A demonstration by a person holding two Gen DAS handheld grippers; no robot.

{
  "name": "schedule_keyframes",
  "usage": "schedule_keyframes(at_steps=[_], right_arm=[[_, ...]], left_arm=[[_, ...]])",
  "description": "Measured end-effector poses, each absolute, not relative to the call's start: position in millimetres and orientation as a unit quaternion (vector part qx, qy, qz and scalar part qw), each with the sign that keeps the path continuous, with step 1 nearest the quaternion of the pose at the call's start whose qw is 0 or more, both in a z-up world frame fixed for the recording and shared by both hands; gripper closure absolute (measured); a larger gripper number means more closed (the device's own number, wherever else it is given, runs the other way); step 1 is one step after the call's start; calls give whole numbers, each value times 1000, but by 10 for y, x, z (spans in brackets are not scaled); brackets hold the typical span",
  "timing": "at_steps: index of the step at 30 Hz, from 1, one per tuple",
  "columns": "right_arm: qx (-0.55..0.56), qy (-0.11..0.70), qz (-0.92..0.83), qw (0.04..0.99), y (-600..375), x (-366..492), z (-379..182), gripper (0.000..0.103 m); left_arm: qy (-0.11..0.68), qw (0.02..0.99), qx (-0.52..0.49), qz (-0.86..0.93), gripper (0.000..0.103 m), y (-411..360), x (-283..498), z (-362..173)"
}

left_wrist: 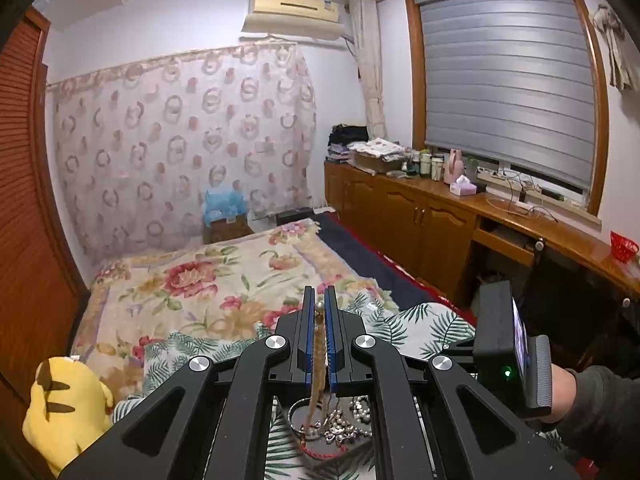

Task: Organize jewelry
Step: 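Lower both held items into the box and open both tools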

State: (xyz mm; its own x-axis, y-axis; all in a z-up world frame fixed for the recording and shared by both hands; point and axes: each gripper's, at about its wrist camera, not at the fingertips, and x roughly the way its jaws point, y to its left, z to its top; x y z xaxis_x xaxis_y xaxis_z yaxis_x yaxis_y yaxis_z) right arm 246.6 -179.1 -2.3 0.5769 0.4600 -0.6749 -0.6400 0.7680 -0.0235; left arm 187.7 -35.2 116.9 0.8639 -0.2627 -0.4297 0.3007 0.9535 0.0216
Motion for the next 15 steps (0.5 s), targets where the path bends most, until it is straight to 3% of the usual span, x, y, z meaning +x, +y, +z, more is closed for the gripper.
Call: schedule_keyframes(at_steps=[15], right_arm=[[-150, 362, 322, 862, -1620, 2528, -376, 94]], left_arm=[[313, 939, 26, -138, 99, -276, 2194, 262]])
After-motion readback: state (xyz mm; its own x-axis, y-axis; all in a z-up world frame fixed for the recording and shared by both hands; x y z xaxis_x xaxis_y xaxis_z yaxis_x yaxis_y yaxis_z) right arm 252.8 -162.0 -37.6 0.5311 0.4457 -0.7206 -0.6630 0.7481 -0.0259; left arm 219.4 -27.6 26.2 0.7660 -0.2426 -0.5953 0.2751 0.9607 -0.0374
